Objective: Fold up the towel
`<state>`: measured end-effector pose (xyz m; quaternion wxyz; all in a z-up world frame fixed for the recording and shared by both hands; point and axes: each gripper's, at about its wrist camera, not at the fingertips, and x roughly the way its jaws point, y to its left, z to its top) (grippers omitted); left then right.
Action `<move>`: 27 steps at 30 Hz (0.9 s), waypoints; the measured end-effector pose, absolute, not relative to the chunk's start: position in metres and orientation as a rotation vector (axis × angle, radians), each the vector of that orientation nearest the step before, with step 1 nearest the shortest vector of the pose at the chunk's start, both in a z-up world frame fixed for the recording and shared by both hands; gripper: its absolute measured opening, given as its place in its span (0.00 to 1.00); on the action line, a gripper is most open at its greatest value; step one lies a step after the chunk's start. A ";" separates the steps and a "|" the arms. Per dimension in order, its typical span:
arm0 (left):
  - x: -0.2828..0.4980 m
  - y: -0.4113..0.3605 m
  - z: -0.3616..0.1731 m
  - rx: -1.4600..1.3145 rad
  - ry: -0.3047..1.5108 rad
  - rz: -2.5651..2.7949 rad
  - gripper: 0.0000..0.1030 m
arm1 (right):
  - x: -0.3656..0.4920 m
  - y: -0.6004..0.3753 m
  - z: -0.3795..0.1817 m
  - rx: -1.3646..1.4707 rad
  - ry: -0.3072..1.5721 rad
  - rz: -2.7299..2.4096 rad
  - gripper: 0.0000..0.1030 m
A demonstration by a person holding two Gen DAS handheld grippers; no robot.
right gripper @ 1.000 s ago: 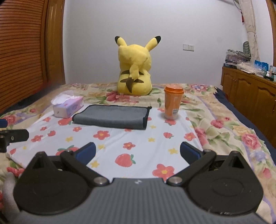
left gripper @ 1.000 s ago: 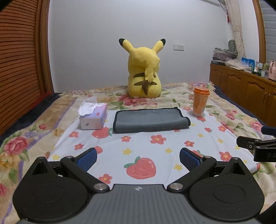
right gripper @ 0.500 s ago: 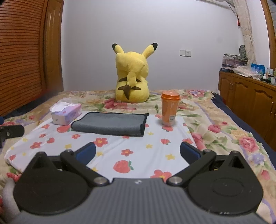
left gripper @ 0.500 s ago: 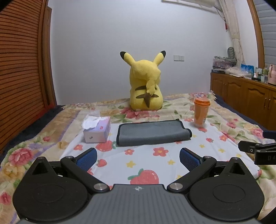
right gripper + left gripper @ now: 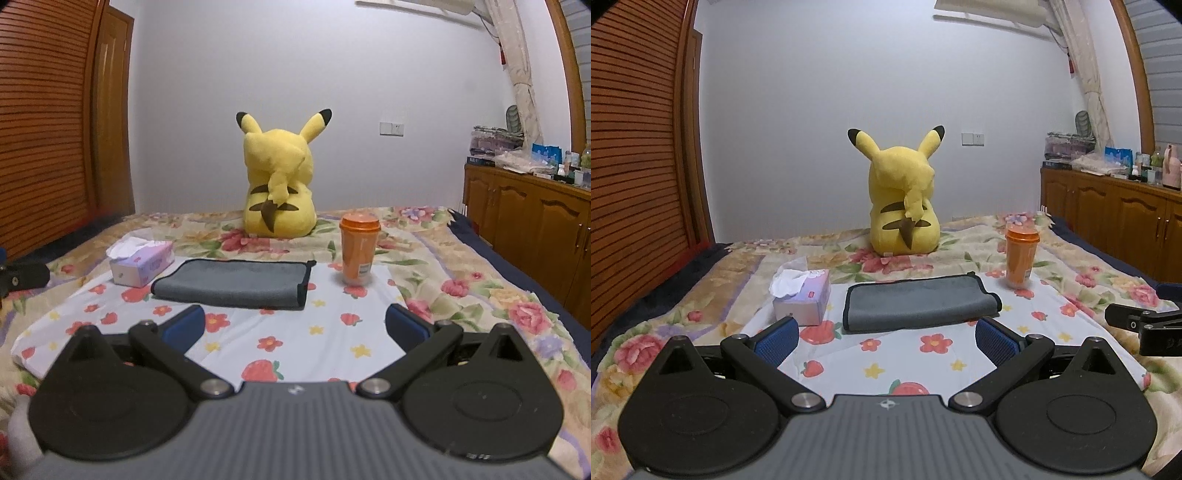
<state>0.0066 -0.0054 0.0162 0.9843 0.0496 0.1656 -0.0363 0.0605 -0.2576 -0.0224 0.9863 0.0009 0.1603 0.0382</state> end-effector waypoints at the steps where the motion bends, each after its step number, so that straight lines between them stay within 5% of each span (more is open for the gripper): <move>1: 0.007 -0.005 0.016 0.099 0.332 -0.074 1.00 | 0.060 -0.258 -0.022 0.004 0.316 0.076 1.00; 27: 0.007 -0.004 0.014 0.091 0.344 -0.072 1.00 | 0.060 -0.263 -0.021 0.026 0.299 0.058 1.00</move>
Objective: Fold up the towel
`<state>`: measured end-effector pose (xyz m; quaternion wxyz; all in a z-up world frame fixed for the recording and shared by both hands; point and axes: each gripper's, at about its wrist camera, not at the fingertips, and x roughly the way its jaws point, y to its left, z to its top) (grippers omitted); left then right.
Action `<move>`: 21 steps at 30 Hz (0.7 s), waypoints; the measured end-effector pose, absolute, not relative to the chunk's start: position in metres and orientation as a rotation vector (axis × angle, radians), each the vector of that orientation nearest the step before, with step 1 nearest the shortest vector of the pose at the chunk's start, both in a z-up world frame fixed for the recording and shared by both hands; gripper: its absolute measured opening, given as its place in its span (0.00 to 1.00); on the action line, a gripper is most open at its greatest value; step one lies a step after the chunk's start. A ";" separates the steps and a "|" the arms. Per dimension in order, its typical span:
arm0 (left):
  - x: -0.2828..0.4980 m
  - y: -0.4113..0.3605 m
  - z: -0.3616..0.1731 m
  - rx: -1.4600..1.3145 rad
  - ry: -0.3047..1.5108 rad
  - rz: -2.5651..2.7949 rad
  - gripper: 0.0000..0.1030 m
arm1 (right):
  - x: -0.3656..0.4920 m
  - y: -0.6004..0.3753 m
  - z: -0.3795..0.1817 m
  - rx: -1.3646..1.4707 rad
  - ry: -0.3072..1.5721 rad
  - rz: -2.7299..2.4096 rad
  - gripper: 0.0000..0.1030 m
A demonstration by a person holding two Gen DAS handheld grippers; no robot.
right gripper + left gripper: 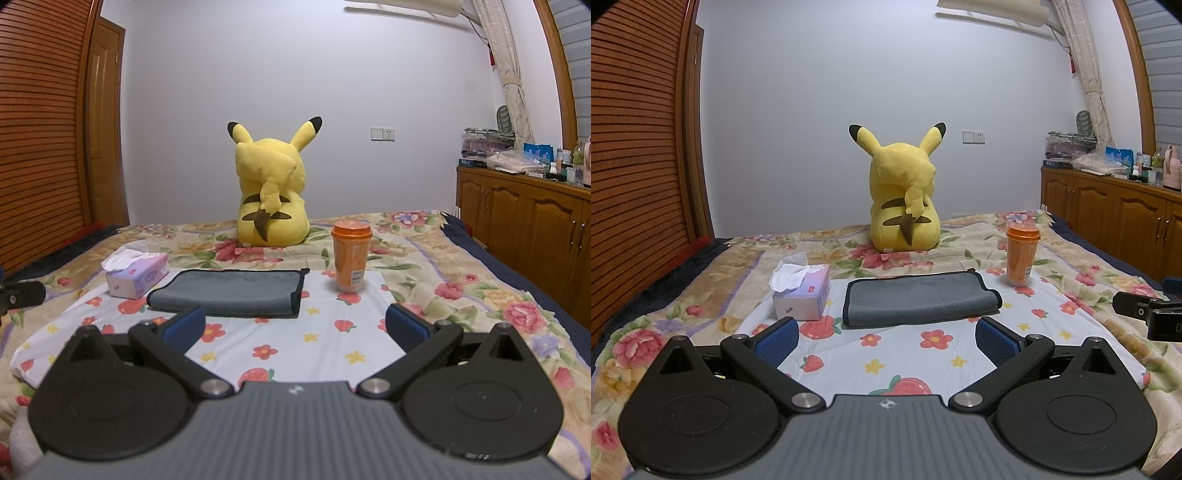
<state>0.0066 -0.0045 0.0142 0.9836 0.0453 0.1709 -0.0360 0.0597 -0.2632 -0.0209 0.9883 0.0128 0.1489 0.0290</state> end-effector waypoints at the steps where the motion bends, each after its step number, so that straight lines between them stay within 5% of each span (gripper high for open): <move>1: 0.007 -0.005 0.014 0.093 0.344 -0.072 1.00 | 0.060 -0.263 -0.021 0.026 0.299 0.058 1.00; 21: 0.007 -0.003 0.014 0.091 0.344 -0.072 1.00 | 0.059 -0.263 -0.021 0.026 0.300 0.058 1.00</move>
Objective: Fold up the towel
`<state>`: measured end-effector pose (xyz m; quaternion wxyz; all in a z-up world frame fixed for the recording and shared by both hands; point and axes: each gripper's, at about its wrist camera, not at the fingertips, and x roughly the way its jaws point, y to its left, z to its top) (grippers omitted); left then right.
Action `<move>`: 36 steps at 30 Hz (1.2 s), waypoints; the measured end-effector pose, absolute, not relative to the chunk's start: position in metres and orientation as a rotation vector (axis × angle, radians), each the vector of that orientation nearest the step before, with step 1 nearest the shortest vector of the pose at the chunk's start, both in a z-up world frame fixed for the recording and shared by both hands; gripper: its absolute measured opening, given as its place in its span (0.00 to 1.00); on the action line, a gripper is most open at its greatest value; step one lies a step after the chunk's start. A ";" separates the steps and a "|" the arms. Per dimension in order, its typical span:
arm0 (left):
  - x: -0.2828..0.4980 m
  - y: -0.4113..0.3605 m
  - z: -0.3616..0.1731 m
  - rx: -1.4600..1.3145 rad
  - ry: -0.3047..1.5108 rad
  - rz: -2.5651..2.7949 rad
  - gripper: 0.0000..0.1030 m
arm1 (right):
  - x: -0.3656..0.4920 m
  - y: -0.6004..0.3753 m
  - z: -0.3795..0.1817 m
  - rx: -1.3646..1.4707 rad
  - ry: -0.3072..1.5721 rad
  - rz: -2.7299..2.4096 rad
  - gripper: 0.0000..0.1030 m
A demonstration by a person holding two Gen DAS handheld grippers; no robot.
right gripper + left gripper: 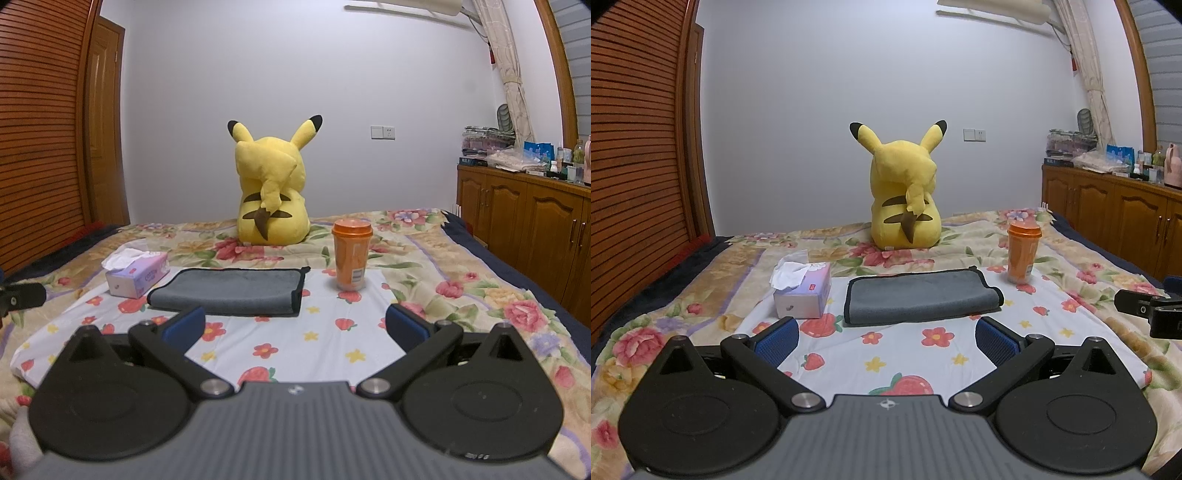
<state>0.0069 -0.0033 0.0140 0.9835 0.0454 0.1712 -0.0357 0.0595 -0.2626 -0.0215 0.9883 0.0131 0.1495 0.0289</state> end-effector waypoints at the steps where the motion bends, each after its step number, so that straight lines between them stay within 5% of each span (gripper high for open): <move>1: 0.007 -0.003 0.014 0.090 0.344 -0.071 1.00 | 0.060 -0.263 -0.021 0.027 0.300 0.058 1.00; 36: 0.007 -0.003 0.012 0.097 0.345 -0.071 1.00 | 0.060 -0.262 -0.021 0.028 0.300 0.059 1.00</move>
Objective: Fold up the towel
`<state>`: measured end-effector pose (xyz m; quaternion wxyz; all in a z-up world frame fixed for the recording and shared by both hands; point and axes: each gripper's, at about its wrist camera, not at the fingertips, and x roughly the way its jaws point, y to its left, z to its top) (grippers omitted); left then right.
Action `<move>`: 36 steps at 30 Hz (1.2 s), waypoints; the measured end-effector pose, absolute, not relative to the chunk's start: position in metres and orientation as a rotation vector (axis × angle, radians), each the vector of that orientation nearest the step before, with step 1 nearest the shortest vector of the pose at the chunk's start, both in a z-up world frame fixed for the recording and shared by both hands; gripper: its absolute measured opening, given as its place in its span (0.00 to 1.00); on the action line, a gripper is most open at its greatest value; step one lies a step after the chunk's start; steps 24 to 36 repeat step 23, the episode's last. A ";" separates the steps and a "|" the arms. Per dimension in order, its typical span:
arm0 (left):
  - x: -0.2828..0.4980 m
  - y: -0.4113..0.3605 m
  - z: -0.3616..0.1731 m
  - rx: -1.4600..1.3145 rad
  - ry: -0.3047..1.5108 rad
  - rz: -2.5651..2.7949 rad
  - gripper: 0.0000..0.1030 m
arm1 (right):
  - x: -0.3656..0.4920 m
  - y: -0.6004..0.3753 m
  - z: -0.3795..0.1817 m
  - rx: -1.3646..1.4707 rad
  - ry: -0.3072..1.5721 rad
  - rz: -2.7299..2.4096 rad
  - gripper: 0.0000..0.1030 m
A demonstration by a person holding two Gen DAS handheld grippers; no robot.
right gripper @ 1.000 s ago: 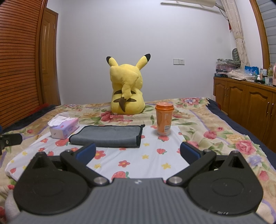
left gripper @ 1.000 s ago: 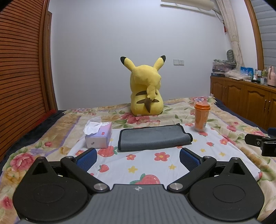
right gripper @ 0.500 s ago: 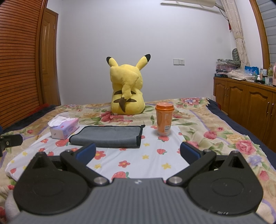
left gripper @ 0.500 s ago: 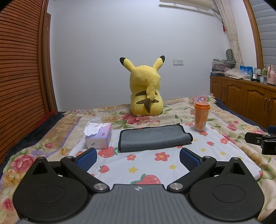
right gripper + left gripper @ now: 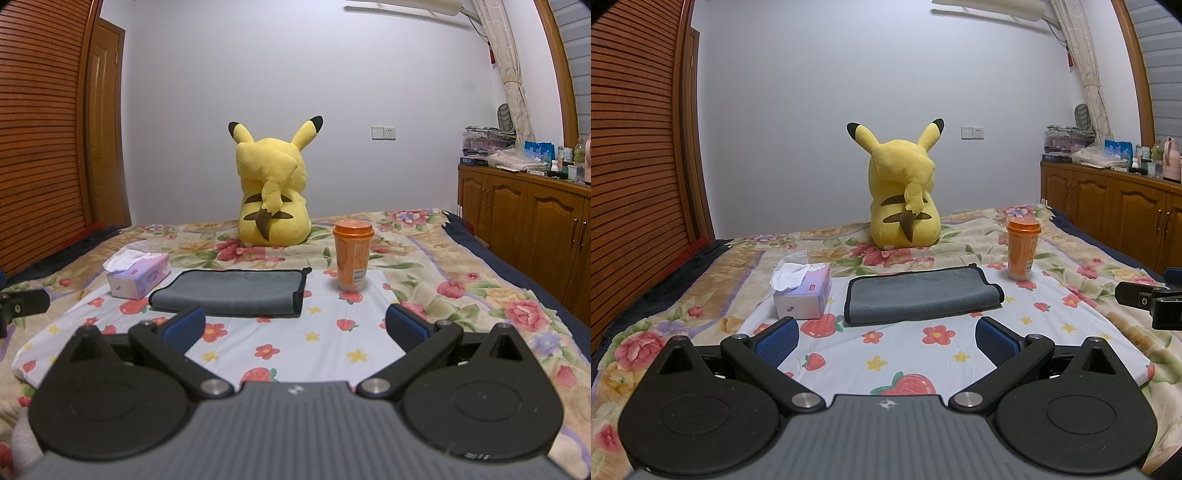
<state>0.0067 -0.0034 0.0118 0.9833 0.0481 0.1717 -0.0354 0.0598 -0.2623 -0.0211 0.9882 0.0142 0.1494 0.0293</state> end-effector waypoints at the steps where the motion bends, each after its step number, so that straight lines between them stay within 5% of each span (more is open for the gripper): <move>1: 0.007 -0.003 0.012 0.097 0.345 -0.071 1.00 | 0.060 -0.262 -0.021 0.028 0.300 0.059 1.00; 36: 0.007 -0.003 0.010 0.098 0.347 -0.071 1.00 | 0.060 -0.263 -0.021 0.029 0.300 0.059 1.00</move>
